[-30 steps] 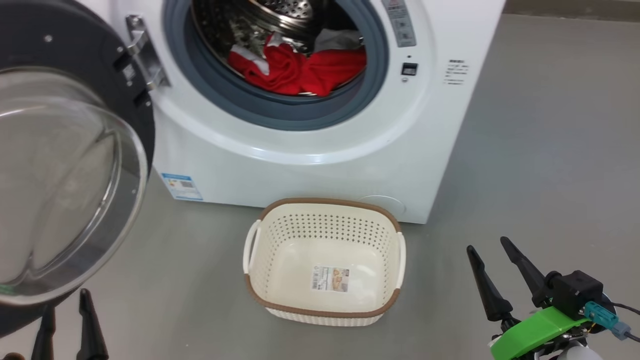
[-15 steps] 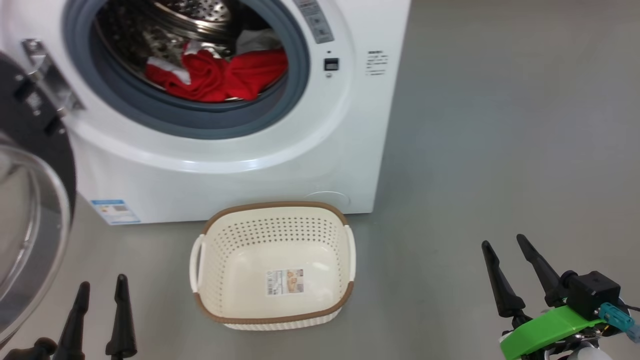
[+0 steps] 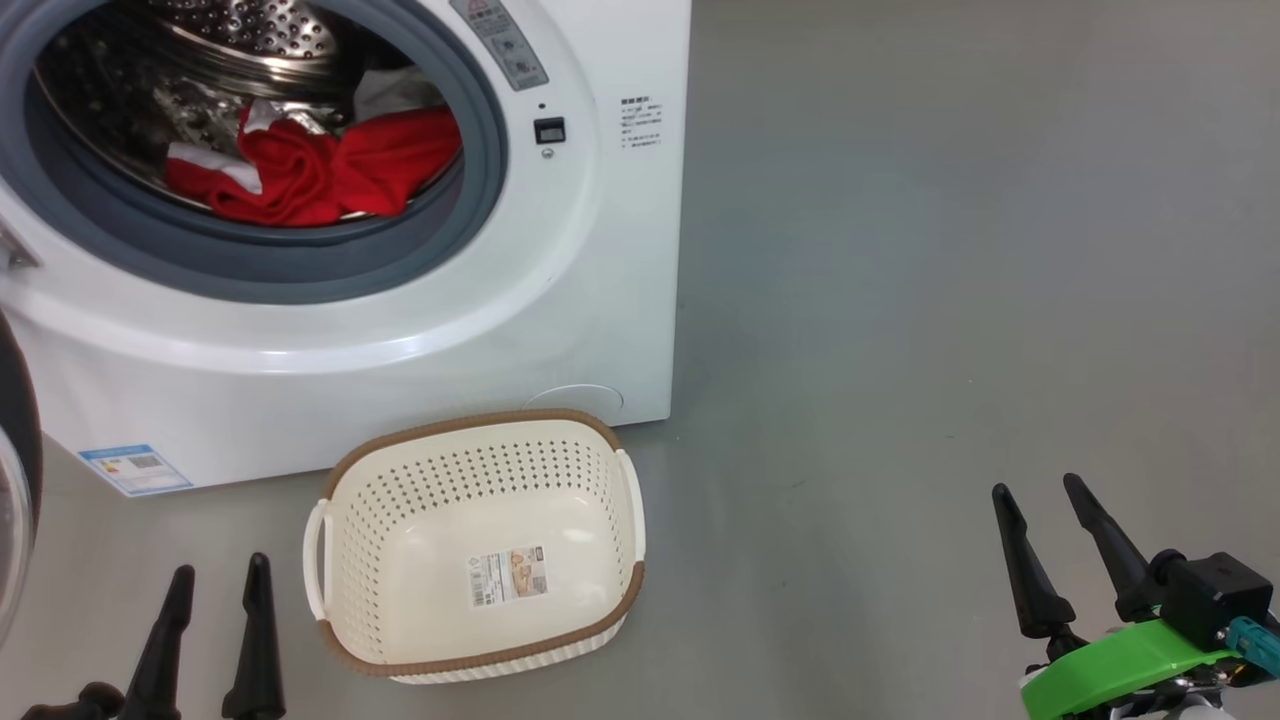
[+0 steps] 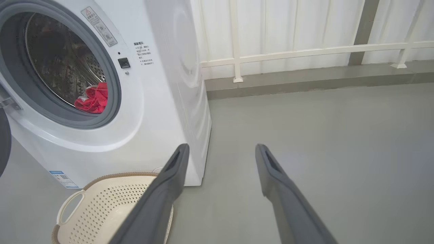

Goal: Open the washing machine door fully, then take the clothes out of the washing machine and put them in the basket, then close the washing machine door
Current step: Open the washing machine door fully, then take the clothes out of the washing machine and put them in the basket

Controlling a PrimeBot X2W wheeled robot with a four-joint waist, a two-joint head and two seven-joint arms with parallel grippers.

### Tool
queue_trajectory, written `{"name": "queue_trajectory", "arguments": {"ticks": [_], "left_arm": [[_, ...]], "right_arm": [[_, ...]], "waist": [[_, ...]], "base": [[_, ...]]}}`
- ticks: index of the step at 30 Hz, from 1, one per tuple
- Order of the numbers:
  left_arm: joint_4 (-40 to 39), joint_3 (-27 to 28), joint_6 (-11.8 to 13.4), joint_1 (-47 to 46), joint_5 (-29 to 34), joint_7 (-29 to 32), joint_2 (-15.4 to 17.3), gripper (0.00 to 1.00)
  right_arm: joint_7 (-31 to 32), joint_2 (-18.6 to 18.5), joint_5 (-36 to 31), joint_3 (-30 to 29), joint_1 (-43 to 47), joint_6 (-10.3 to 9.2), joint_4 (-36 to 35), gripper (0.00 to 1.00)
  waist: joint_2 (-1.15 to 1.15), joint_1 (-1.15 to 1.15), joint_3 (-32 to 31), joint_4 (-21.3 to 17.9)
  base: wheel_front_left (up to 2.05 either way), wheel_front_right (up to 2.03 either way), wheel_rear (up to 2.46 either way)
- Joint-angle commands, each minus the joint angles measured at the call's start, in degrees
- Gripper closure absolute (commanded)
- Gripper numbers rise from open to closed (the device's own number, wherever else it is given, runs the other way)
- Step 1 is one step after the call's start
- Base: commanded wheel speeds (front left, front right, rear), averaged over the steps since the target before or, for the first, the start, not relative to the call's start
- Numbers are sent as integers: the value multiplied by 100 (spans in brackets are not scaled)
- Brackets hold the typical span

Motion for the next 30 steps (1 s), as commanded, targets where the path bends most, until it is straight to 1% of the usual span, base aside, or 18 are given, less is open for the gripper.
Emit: {"name": "queue_trajectory", "arguments": {"ticks": [1, 7, 10, 25, 30], "left_arm": [[-163, 172, -17, -57, -29, -29, 121, 0], [-162, 154, -17, -68, -16, -29, 135, 0], [-191, 146, -17, -72, 103, -29, 183, 0], [-368, 207, -17, -35, 258, -29, 169, 0], [-361, 169, -18, -36, 270, -29, 176, 0]], "right_arm": [[-69, -39, -46, 80, 16, 9, -169, 0], [-69, -14, -59, 41, 37, 9, -187, 0], [-69, 2, -72, 32, 34, 9, -185, 0], [-69, -18, -89, 65, 10, 9, -175, 0], [-69, -26, -95, 95, 15, 9, -178, 0]], "waist": [[0, 0, -3, -20], [0, 0, 1, -16], [0, 0, -3, 1], [0, 0, -34, 112], [0, 0, -53, 134]], "base": [[0, 0, 0], [0, 0, 0], [0, 0, 0], [0, 0, 0], [41, -41, 0]]}}
